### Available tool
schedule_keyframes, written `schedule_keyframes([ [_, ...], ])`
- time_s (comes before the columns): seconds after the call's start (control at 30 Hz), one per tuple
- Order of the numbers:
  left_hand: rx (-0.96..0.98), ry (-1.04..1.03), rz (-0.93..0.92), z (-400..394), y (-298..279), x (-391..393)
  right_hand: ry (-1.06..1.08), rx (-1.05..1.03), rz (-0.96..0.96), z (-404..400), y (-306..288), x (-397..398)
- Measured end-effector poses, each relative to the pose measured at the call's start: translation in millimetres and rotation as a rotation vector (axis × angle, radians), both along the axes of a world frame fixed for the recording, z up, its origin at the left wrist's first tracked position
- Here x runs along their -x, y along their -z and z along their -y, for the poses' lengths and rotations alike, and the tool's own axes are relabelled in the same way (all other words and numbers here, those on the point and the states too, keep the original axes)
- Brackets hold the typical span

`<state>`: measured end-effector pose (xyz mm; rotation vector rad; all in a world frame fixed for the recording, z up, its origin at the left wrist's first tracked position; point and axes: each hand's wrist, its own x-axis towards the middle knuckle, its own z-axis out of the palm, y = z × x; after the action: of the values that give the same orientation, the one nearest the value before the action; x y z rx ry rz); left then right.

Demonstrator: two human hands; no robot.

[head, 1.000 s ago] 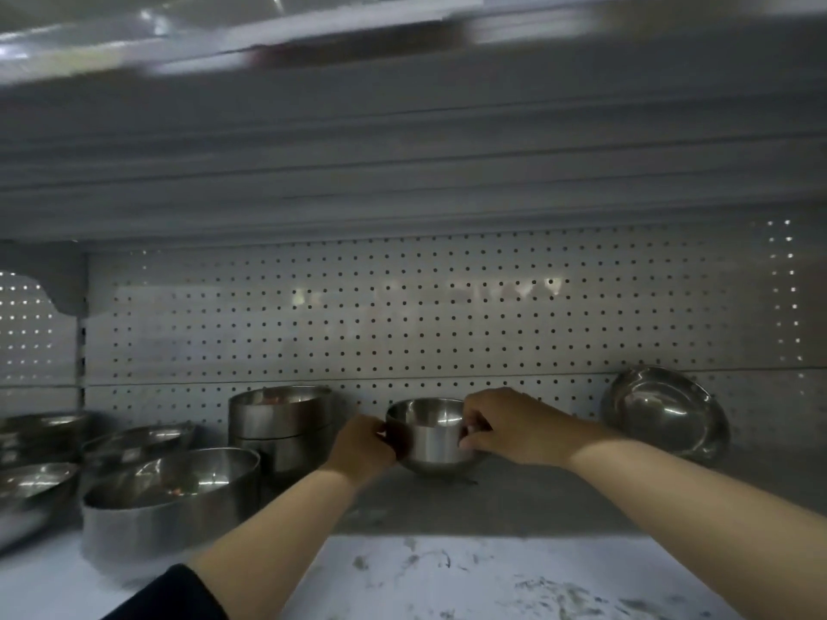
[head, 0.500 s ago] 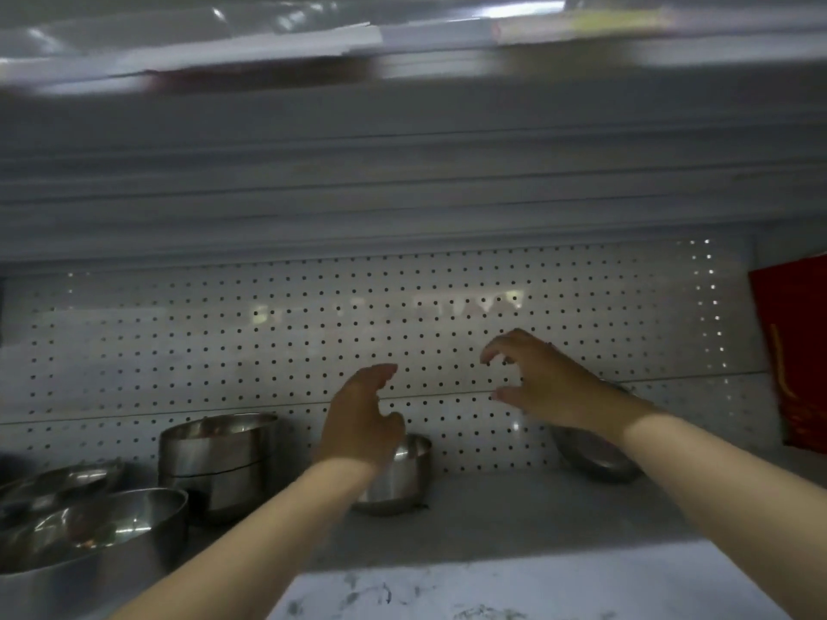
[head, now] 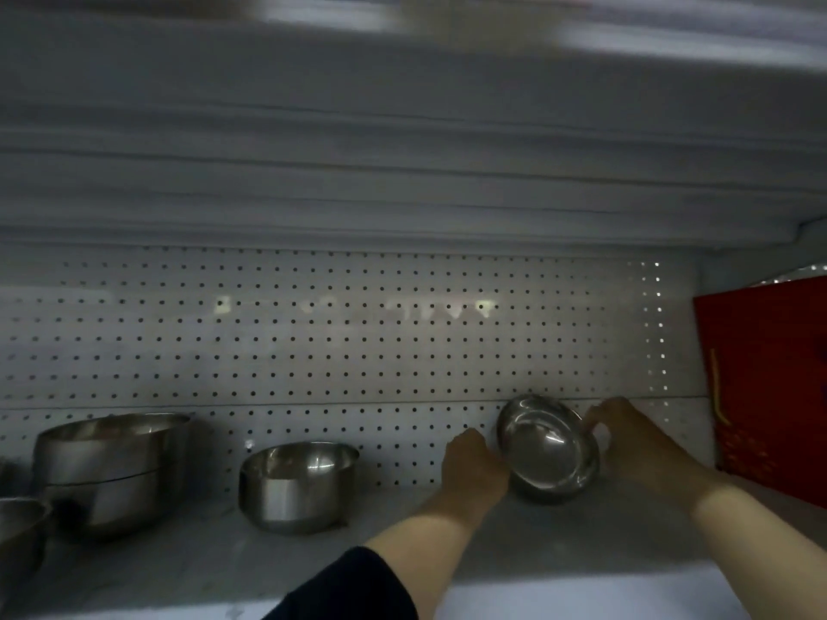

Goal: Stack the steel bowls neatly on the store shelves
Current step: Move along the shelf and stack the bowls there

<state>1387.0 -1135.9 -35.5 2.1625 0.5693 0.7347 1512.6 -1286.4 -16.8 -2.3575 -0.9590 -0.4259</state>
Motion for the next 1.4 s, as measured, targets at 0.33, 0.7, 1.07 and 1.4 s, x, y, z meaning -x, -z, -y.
schedule_keyframes([
  [0.33, -0.044, 0.200, -0.074, -3, 18, -3, 0.001, 0.011, 0.008, -7, 15, -5],
  [0.7, -0.014, 0.175, -0.023, -9, 24, -2, -0.008, 0.095, 0.049, -9, 19, -1],
  [1.07, -0.009, 0.035, -0.054, -25, 11, 10, -0.175, 0.177, 0.088, -2, -7, 25],
  [1.4, -0.259, -0.228, -0.064, -58, -48, 156, -0.409, 0.143, 0.049, -32, -50, 144],
])
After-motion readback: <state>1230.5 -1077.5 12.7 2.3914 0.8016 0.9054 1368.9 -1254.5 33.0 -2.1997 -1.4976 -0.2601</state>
